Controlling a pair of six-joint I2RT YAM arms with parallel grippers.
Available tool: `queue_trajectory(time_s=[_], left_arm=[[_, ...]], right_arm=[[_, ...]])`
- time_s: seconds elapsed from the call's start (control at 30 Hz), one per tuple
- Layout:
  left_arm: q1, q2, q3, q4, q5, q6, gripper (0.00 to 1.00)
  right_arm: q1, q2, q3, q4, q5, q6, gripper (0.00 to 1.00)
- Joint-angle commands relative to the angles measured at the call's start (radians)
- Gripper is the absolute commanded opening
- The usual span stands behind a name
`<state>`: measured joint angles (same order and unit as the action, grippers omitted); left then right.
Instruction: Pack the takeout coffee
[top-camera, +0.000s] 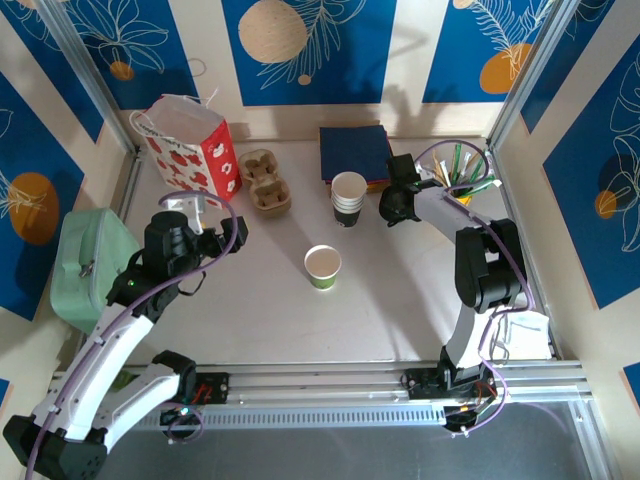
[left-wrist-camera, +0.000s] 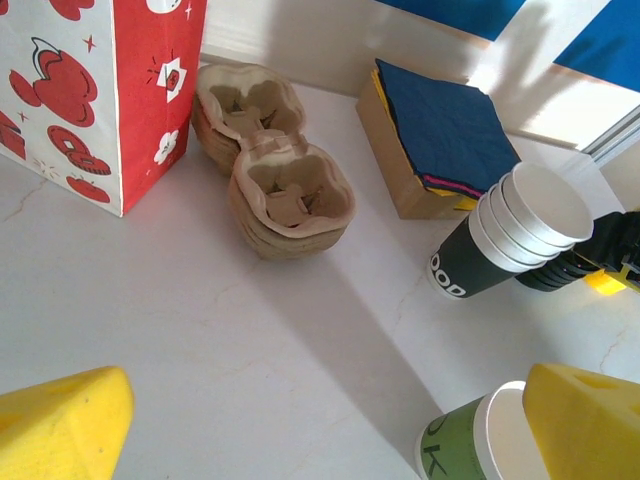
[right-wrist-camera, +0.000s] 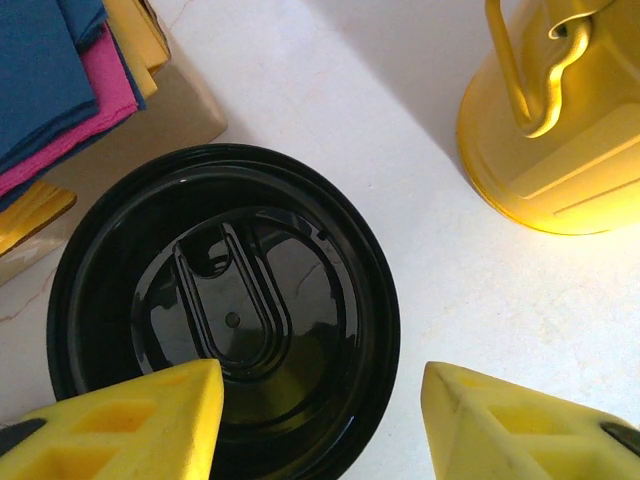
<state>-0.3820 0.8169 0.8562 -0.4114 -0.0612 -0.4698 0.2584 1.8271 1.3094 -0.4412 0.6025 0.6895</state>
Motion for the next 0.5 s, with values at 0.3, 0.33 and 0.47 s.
queue_trajectory(time_s=[0.3, 0.33, 0.47], left_arm=[[-0.003, -0.016, -0.006, -0.003, -0.022, 0.020, 0.99], [-0.003, -0.015, -0.007, -0.002, -0.022, 0.022, 0.99], [-0.003, -0.013, -0.006, -0.003, -0.022, 0.022, 0.99]], right_arm=[[-0.010, 0.037, 0.040, 0.000, -0.012, 0.036, 0.50], [-0.010, 0.038, 0.040, 0.002, -0.016, 0.037, 0.49], [-0.011, 0.043, 0.043, 0.007, -0.023, 0.041, 0.46]])
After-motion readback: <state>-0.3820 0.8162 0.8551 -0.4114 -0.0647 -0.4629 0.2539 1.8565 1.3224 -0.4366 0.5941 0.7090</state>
